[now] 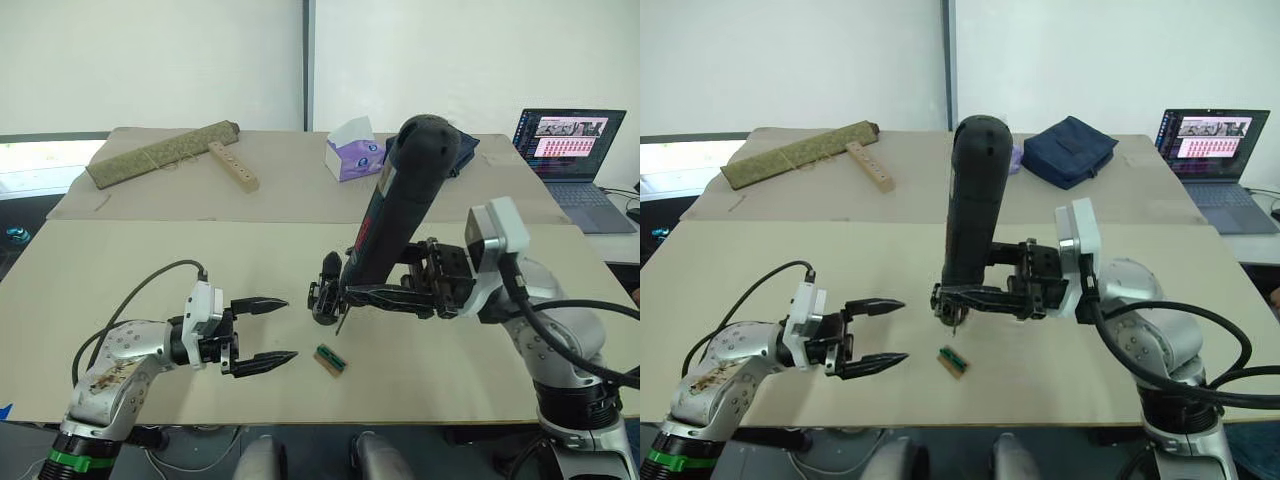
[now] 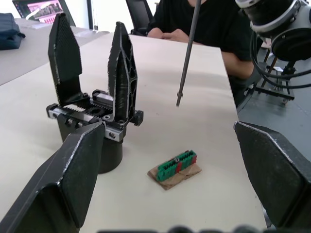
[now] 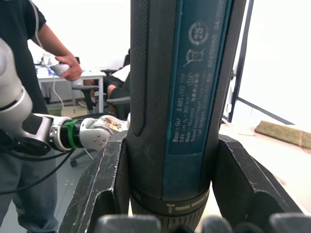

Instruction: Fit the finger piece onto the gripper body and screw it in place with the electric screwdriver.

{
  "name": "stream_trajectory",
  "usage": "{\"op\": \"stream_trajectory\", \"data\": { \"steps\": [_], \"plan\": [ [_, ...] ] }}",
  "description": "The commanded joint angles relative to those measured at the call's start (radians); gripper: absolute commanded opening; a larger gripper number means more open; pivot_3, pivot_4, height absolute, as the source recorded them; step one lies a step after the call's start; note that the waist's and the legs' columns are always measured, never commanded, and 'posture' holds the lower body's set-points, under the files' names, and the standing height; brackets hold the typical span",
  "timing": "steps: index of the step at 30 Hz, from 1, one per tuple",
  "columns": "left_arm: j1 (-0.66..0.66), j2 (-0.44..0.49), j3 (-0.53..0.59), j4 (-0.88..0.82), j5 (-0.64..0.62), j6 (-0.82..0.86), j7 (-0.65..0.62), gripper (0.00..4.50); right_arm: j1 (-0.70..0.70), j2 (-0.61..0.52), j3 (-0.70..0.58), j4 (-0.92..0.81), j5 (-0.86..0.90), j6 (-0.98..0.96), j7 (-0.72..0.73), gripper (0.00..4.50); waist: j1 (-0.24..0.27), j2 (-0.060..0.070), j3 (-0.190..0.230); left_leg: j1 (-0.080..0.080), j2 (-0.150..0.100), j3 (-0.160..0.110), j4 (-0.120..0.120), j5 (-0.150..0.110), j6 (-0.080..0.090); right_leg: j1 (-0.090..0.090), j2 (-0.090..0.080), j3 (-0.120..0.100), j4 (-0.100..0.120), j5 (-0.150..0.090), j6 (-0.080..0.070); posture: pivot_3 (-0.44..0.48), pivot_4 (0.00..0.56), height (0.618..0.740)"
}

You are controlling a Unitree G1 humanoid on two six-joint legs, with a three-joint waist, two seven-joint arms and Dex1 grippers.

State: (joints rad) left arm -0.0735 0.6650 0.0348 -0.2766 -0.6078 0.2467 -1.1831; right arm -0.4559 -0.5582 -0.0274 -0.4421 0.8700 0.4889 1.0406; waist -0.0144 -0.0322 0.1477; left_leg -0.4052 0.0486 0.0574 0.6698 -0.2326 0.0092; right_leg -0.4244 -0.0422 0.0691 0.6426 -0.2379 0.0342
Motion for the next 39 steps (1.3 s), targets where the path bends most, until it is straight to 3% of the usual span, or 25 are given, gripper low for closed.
{"op": "stream_trajectory", "data": {
  "steps": [1, 14, 39],
  "plan": [
    [-0.032, 0.012, 0.032, -0.001, -0.012, -0.004, -0.005, 4.5, -0.039, -0.008, -0.057, -0.014, 0.048, 0.006, -0.016, 1.93, 0.0, 0.0, 0.0, 0.0, 0.0, 0.0, 0.0, 0.0, 0.0, 0.0, 0.0, 0.0, 0.0, 0.0, 0.0, 0.0, 0.15, 0.74],
    [-0.13, -0.003, 0.0, 0.112, 0.066, -0.007, 0.017, 4.5, -0.122, -0.029, -0.076, 0.161, -0.055, -0.063, 0.039, 1.93, 0.001, 0.0, 0.0, -0.001, -0.001, 0.0, 0.0, 0.0, 0.0, 0.0, 0.0, 0.0, 0.0, 0.0, 0.0, 0.0, 0.15, 0.74],
    [-0.258, -0.075, -0.096, 0.243, 0.183, -0.015, 0.029, 4.5, -0.225, 0.111, -0.009, 0.244, -0.122, -0.08, 0.038, 1.93, 0.001, 0.0, 0.0, -0.001, -0.001, 0.0, 0.0, 0.0, 0.0, -0.001, 0.0, 0.0, 0.0, 0.0, 0.0, 0.0, 0.15, 0.74]
  ]
}}
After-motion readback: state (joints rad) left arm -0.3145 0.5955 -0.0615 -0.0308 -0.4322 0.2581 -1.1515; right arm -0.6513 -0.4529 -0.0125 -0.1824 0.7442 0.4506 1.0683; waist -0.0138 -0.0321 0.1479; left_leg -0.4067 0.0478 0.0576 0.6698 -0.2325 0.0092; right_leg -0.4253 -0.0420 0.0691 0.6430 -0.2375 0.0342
